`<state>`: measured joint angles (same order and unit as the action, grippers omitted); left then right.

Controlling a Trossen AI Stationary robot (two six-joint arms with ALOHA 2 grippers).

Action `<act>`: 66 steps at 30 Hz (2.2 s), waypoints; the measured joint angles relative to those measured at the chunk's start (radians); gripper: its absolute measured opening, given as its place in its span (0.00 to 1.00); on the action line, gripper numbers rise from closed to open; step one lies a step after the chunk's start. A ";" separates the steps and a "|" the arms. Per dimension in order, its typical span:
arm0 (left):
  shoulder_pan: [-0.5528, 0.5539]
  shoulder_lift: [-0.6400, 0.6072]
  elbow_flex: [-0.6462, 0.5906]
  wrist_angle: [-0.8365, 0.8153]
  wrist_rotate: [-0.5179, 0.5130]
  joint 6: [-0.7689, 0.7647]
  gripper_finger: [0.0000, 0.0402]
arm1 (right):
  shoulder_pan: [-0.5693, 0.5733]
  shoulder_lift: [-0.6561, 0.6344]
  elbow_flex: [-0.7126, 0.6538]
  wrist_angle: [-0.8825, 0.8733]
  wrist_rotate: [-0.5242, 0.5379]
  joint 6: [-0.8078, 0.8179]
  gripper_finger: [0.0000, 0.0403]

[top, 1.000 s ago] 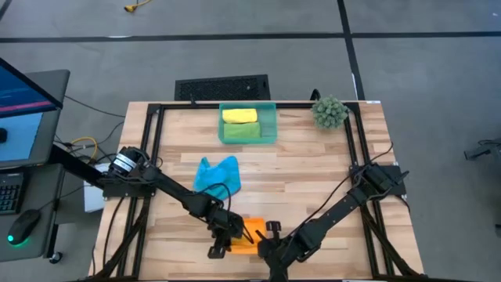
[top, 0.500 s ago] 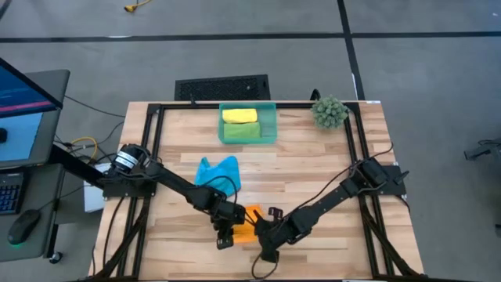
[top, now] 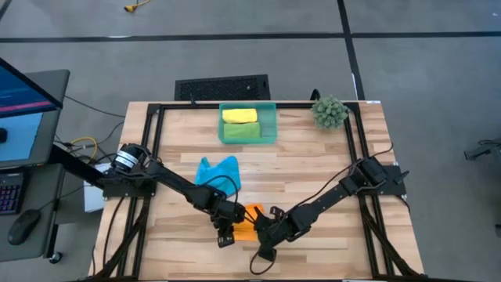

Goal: Roll microfiber towels into tight, uniform cylinder then place into a basket
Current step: Roll the orange microfiber cloth

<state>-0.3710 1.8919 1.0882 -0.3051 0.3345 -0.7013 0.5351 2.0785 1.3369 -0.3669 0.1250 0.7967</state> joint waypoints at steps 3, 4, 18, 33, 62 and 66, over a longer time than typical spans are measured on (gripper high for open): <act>-0.002 0.000 0.000 0.000 -0.016 0.022 0.11 | 0.000 0.001 0.000 0.003 0.000 0.007 0.05; -0.004 0.000 0.000 0.000 -0.022 0.039 0.13 | -0.001 0.001 0.000 0.003 0.000 0.014 0.05; -0.005 -0.003 0.002 -0.017 -0.052 0.122 0.32 | -0.018 0.002 -0.001 0.005 -0.031 0.042 0.05; -0.024 -0.115 -0.002 -0.201 -0.259 0.140 0.31 | -0.018 0.003 -0.002 0.005 -0.031 0.035 0.05; -0.244 -0.041 0.000 0.034 -0.608 0.499 0.31 | -0.021 0.003 -0.002 0.006 -0.033 0.033 0.05; -0.219 -0.015 0.000 0.030 -0.623 0.491 0.31 | -0.021 0.003 -0.002 0.005 -0.032 0.033 0.05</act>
<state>-0.5897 1.8770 1.0885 -0.2749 -0.2881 -0.2103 0.5144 2.0811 1.3350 -0.3618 0.0930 0.8299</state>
